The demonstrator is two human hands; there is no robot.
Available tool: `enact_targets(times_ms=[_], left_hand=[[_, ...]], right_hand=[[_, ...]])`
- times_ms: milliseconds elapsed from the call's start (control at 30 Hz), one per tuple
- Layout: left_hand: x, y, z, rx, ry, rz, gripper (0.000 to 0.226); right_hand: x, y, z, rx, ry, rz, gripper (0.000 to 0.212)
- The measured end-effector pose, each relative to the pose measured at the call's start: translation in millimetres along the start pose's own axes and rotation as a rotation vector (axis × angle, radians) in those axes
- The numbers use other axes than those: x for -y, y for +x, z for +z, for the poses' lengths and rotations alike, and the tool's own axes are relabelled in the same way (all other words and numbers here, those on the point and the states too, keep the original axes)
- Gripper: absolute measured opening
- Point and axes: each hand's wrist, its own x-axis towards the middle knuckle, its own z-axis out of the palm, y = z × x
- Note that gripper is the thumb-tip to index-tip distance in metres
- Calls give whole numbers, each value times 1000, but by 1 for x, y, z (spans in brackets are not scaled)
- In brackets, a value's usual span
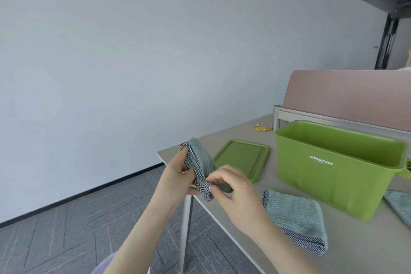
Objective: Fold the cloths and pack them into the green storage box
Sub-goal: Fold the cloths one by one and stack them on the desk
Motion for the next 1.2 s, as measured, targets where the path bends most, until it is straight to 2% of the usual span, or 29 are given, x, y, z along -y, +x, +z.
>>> enact_targets(times_ms=[200, 367, 500, 600, 700, 767, 900, 1000, 1067, 1200], left_hand=[[3, 1, 2, -24, 68, 27, 31], [10, 6, 6, -132, 87, 43, 25], [12, 4, 10, -172, 50, 38, 16], [10, 2, 10, -149, -44, -11, 21], [1, 0, 10, -110, -236, -115, 25], [2, 2, 8, -60, -353, -158, 23], [6, 3, 5, -18, -585, -224, 36], [5, 2, 3, -101, -598, -200, 22], [3, 1, 1, -121, -578, -162, 18], [-5, 2, -8, -143, -559, -123, 23]], right_hand=[[4, -4, 4, -20, 121, 69, 16], [6, -8, 9, 17, 134, 105, 20], [5, -8, 14, -28, 180, 158, 17], [3, -8, 16, -26, 253, 201, 14], [1, -10, 17, -19, 215, 143, 13], [-1, -13, 20, -10, 128, 92, 14], [-5, -17, 24, 7, -116, -30, 9], [-2, -17, 24, 60, -119, -40, 7], [3, -17, 21, 26, 11, 24, 12], [13, -15, 12, -263, 368, 375, 25]])
